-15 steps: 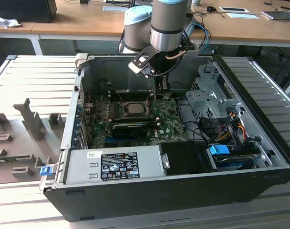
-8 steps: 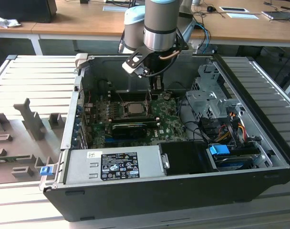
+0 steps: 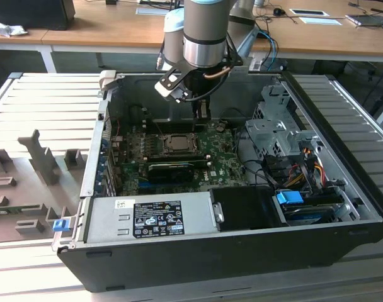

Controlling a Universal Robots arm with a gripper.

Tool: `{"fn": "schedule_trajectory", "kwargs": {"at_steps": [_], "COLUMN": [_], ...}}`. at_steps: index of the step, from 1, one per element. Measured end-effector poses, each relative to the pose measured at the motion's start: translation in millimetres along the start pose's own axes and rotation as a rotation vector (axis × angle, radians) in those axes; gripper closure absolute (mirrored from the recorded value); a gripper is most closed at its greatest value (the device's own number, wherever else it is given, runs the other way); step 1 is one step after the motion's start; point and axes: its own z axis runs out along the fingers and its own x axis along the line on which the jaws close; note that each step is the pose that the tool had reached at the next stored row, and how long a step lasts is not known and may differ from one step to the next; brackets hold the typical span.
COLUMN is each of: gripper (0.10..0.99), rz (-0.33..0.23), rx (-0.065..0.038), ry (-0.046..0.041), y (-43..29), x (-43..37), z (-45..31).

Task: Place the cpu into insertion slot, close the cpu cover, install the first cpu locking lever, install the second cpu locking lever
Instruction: 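Close the cpu cover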

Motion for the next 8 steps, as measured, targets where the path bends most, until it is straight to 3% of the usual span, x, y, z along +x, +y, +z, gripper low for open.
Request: {"fn": "schedule_trajectory", "kwargs": {"at_steps": [5,8], "gripper": [0.980,0.980], "rz": [0.000,-0.005], "rx": [0.000,0.000], "ry": [0.0000,0.0008], "y": [-7.7,-19.3], "x": [-0.1,-0.3], "z": [-0.3,3.7]}}
